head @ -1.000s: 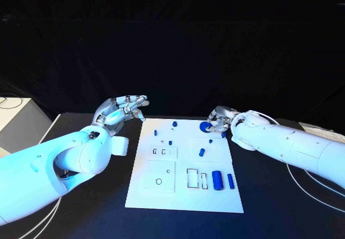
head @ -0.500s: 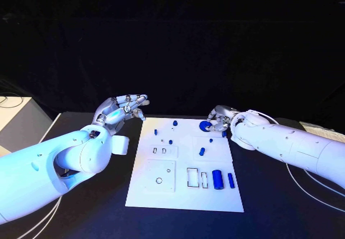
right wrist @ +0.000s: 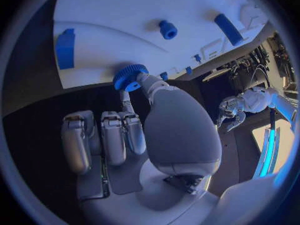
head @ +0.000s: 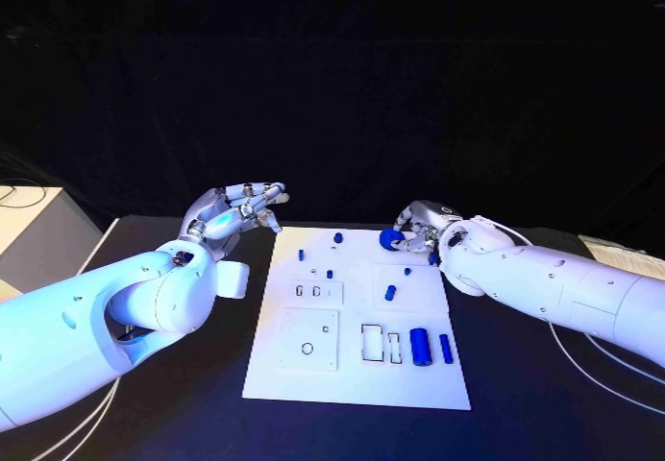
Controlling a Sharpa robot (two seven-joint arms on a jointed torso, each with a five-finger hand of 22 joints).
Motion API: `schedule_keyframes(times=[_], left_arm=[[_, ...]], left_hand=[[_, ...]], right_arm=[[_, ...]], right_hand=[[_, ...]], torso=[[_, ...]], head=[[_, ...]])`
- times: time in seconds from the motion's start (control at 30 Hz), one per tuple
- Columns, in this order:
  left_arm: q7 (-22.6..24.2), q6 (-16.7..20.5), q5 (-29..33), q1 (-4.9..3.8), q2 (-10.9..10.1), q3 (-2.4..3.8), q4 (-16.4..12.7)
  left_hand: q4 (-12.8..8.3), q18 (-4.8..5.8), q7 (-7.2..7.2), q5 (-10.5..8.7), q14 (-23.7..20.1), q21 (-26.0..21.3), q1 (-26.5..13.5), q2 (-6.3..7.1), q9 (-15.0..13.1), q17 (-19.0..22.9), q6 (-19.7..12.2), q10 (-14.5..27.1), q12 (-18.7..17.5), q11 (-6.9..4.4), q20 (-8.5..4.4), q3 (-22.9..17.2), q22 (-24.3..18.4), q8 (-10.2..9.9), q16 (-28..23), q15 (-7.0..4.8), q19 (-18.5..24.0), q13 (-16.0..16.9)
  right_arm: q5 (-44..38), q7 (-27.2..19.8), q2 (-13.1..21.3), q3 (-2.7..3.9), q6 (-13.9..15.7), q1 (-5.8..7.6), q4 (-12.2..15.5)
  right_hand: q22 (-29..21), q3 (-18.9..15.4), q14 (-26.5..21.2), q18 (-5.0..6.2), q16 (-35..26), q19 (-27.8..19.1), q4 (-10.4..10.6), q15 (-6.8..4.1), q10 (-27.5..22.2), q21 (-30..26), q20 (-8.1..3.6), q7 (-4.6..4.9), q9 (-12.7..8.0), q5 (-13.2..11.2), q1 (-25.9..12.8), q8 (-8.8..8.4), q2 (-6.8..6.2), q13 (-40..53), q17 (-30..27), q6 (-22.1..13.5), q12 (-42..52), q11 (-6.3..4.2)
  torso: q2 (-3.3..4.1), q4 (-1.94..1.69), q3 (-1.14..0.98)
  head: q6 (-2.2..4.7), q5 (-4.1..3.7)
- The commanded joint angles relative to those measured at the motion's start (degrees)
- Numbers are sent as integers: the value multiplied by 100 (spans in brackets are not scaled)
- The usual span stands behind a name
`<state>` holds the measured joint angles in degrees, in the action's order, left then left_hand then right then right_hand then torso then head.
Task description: Assemble the parts on the task board
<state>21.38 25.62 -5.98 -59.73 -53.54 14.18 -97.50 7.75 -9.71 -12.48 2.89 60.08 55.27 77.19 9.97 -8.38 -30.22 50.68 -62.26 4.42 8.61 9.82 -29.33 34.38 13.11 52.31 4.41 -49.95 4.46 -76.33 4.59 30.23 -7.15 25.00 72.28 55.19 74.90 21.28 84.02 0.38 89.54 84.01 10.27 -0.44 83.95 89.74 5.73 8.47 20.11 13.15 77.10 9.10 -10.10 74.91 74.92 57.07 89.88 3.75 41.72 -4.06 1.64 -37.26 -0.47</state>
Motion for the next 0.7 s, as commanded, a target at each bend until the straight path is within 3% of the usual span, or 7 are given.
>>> schedule_keyframes(times=[0.03, 0.1, 0.33, 0.7], left_arm=[[21, -107, -21, -2, 0, 4, -4], [22, -109, -22, -2, -3, 4, -4], [22, -115, -22, -2, -5, 4, -15], [20, -123, -22, -2, 2, 4, -25]], left_hand=[[-9, -78, -8, 6, -22, 29, -67, 6, -4, 5, -32, 1, 15, 3, 18, -14, 5, 18, 24, -1, 38, 5], [-9, -78, -8, 6, -22, 29, -67, 6, -4, 5, -32, 1, 15, 3, 18, -14, 5, 18, 24, -1, 38, 5], [-5, -77, -12, 6, -25, 33, -72, 5, -3, 6, -37, 7, 13, 5, 19, -13, 8, 16, 28, 1, 43, 5], [-4, -77, -12, 6, -26, 39, -72, 2, -3, 7, -38, 8, 13, 6, 21, -13, 11, 17, 32, 3, 49, 6]], right_arm=[[-447, 158, 52, 2, 701, 6, 250], [-535, 162, 68, 3, 803, 8, 396], [-878, 236, -100, 4, 877, 11, 631], [-1337, 473, -582, -49, 805, -9, 426]], right_hand=[[1510, 31, 576, -38, 24, 599, -2, -46, 605, 26, -47, -52, 20, 20, -20, 31, -48, 1509, 1406, 101, 12, -35], [1510, 14, 577, -38, 25, 599, 27, -54, 605, 26, -58, -55, 17, 19, -90, 23, -119, 1509, 1411, 117, 12, -40], [1510, 10, 578, -38, 25, 599, 32, -57, 605, 26, -60, -58, 16, 10, -101, 20, -137, 1509, 1413, 120, 12, -41], [1510, 8, 577, -38, 25, 599, 34, -60, 605, 26, -63, -59, 14, -4, -108, 16, -152, 1509, 1411, 120, 12, -42]], torso=[[-4, -2, 4], [2, 0, 8], [4, 3, 11], [7, -21, 17]], head=[[-1, 8], [-4, 9], [9, 14], [23, -1]])
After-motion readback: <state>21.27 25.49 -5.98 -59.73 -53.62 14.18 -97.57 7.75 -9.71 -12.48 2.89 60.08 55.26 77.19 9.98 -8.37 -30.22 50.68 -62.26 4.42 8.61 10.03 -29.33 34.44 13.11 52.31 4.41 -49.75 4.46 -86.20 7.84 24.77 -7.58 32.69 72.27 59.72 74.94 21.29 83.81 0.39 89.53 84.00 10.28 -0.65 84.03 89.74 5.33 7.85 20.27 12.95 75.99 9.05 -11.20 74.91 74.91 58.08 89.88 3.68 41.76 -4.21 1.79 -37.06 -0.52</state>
